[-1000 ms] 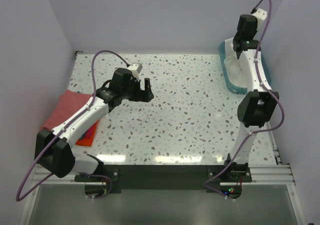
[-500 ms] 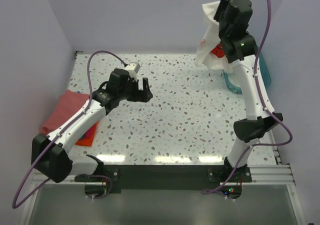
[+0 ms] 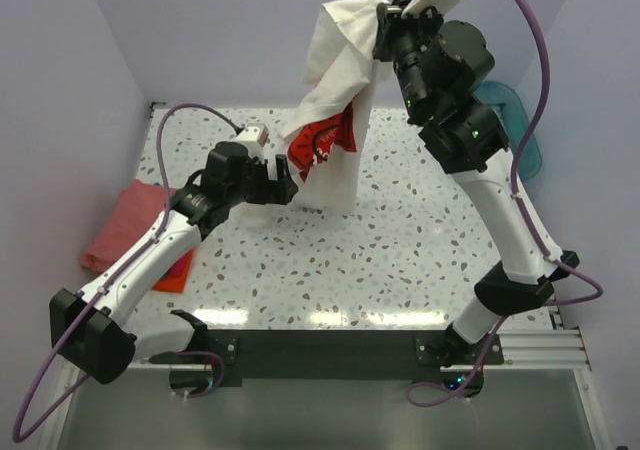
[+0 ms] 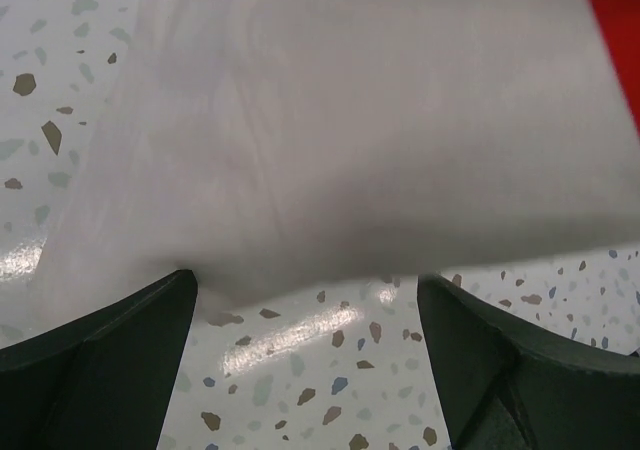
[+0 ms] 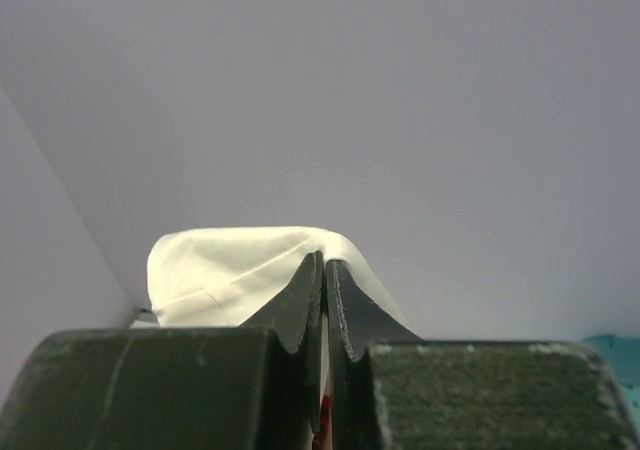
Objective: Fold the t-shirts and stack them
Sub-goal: Move the tshirt to the center of the board
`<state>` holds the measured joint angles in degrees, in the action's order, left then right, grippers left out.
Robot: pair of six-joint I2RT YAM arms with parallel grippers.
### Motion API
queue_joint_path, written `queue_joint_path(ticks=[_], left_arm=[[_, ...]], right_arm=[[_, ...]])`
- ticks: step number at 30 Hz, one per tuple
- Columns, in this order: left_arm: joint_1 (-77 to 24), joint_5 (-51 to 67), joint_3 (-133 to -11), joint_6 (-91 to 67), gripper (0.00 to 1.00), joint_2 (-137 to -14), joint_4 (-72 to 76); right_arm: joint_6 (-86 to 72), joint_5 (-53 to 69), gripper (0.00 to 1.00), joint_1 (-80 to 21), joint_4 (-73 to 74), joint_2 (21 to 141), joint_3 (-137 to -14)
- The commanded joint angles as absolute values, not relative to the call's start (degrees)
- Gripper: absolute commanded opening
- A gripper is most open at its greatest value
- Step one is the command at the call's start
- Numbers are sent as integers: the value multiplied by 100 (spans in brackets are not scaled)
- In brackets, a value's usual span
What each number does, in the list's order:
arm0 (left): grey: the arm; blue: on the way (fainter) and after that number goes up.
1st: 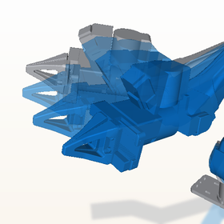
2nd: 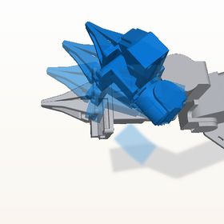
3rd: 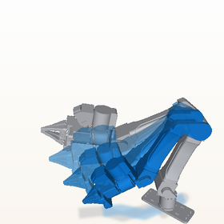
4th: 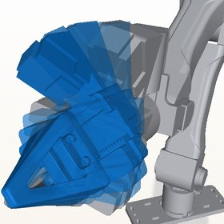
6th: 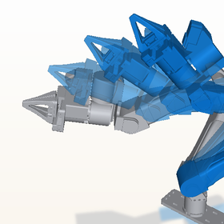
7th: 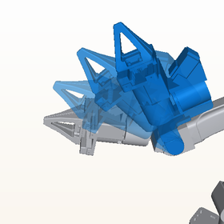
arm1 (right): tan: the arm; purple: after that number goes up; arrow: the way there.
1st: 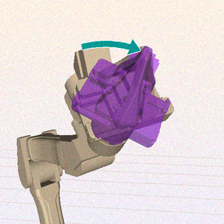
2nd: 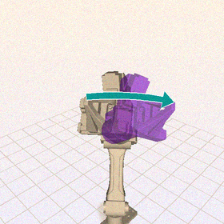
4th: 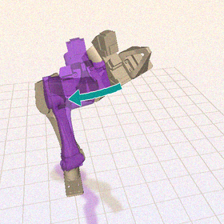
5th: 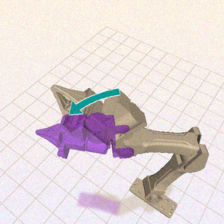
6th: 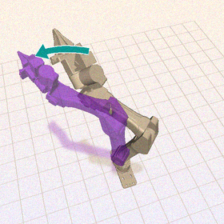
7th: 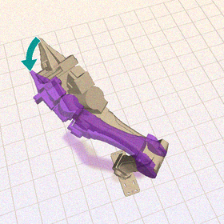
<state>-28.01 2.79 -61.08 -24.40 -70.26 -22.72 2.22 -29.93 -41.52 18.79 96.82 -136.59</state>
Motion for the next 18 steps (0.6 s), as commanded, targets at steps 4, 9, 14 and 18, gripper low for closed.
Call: queue_joint_path(ticks=[4,9,14,18], left_arm=[[-2751,18,-5687,-2575,95,-6426,-2171],[-2760,-272,-5195,-3049,91,-6249,-2153],[-2751,-729,-4774,-3830,90,-6354,-2303],[-2751,-844,-4308,-4517,87,-6503,-2198]], right_arm=[[-1430,-2252,0,-2709,1758,8729,-11245],[-2469,-873,30,-1366,1907,8964,-9470],[-2785,-748,54,-1099,2496,9352,-8922],[-2804,-983,63,-1685,2372,9194,-8043]])
